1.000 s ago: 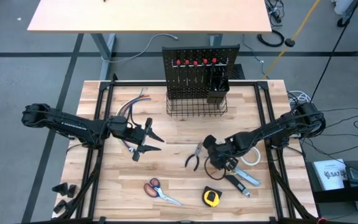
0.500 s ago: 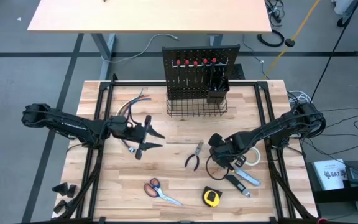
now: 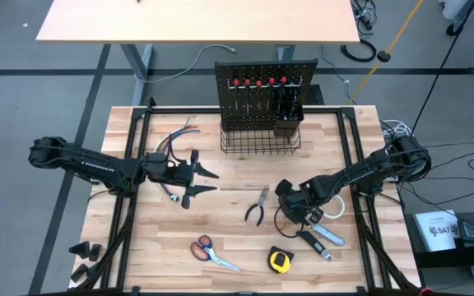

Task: Hang tools onto peg board
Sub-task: Put the telescopic into the black bin on the pegboard

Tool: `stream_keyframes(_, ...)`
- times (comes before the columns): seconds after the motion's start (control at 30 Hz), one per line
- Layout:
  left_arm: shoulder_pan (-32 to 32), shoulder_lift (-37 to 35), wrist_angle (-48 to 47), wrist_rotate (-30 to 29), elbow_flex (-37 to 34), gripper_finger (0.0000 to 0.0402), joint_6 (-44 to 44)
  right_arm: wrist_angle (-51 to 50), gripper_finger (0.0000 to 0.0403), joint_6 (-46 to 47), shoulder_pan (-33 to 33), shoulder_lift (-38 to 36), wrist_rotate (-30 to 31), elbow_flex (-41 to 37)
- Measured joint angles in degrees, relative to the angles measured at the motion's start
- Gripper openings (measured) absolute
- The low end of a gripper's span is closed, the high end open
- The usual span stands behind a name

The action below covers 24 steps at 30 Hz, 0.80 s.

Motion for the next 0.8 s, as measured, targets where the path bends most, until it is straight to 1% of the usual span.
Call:
stream_keyframes(0.2,0.0,0.0,0.0,-0.01,0.0,0.0176,-0.01,2.44,0.0099,1.72,-0.02,0.59,-2.82,-2.0)
stream_keyframes(0.37,0.0,0.0,0.0,-0.01,0.0,0.0176,-0.02,3.79,0.0067,2.21,-0.02,3.49,-3.34,-2.29)
stream_keyframes(0.53,-0.02,0.0,0.0,-0.01,0.0,0.0176,-0.04,4.05,0.0037,8.5,0.0,4.15,-3.35,-2.23)
stream_keyframes(0.63,-0.02,0.0,0.0,-0.01,0.0,0.0176,-0.04,4.33,0.0016,10.6,-0.01,3.91,-3.33,-2.27)
stream_keyframes(0.73,-0.02,0.0,0.0,-0.01,0.0,0.0176,-0.04,4.47,0.0009,11.32,-0.02,3.74,-3.34,-2.06)
stream_keyframes(0.8,-0.02,0.0,0.0,0.65,0.0,0.0176,-0.07,4.53,0.001,13.37,-0.02,3.78,-3.11,-1.57)
